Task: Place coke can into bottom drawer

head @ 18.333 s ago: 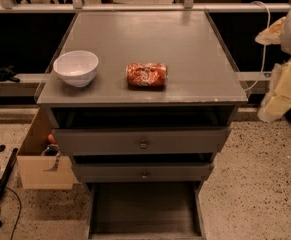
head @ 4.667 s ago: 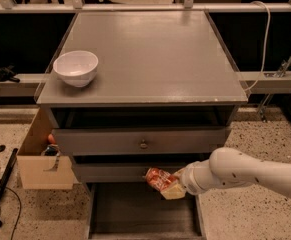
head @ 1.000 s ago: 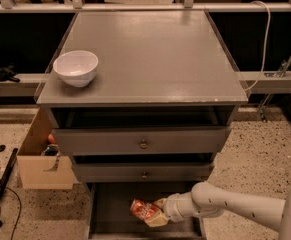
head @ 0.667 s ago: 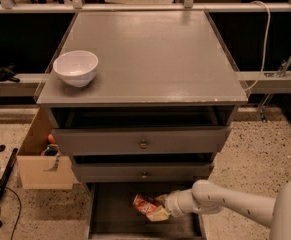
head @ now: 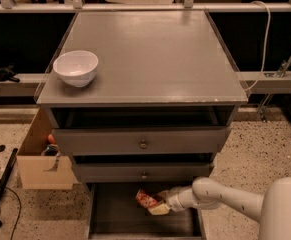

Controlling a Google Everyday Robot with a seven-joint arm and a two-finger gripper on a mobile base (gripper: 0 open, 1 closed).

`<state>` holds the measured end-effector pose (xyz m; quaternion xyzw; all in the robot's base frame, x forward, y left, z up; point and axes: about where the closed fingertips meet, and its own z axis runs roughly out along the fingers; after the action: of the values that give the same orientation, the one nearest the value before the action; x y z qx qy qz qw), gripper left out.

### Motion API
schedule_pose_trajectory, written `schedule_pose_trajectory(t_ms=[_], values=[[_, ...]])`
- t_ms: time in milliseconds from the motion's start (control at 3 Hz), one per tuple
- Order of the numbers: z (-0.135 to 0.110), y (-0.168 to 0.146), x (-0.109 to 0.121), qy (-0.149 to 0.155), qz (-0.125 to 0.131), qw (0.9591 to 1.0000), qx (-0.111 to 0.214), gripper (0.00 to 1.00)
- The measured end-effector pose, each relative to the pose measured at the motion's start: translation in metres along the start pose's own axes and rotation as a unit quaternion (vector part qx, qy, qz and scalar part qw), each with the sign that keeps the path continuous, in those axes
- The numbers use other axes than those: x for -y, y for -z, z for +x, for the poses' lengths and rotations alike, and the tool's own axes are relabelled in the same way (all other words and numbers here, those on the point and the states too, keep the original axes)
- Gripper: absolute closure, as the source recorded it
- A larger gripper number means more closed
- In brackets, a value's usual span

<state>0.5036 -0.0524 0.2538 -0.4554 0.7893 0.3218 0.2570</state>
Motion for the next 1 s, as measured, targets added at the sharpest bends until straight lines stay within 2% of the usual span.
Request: schedule_pose_trajectory(t_ms=[333,1000], values=[[0.002,-0.006,-0.001,0.002,0.001,1.0,-0.007,1.0],[0.019,-0.037,0.011,-0.001,-0.016,0.9996,-0.024,1.0]])
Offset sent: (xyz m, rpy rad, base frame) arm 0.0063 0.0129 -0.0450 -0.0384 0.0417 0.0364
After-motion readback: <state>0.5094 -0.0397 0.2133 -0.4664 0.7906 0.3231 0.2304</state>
